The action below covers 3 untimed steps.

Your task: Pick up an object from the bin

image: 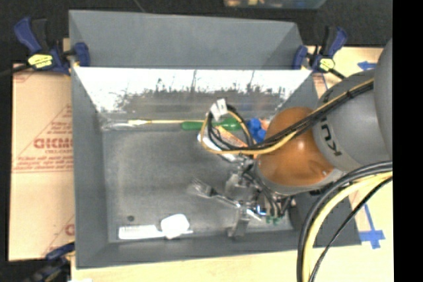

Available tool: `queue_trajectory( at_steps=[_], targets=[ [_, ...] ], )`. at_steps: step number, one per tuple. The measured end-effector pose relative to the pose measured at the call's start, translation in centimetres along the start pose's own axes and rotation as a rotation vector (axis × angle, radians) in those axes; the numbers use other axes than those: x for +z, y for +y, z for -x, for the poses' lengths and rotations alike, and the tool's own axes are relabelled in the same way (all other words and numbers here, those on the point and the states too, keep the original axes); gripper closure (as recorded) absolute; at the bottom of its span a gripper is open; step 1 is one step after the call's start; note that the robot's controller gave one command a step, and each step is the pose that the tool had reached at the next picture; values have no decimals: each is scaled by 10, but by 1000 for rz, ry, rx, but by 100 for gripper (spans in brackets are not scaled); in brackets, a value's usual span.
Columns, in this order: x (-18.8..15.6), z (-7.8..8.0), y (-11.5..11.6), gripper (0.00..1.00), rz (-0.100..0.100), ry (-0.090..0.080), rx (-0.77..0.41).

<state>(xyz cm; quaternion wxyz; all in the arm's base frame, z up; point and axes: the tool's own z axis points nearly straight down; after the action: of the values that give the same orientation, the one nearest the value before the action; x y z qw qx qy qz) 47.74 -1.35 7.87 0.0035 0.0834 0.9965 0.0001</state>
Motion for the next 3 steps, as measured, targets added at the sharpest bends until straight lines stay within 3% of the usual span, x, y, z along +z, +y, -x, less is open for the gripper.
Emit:
queue_trajectory(
  at_steps=[1,2,3],
  targets=[
    [7,-4,6,0,3,-32,-45],
    [0,1,0,100,1,-6,-5],
    [-2,0,0,100,1,-5,-5]
  ],
)
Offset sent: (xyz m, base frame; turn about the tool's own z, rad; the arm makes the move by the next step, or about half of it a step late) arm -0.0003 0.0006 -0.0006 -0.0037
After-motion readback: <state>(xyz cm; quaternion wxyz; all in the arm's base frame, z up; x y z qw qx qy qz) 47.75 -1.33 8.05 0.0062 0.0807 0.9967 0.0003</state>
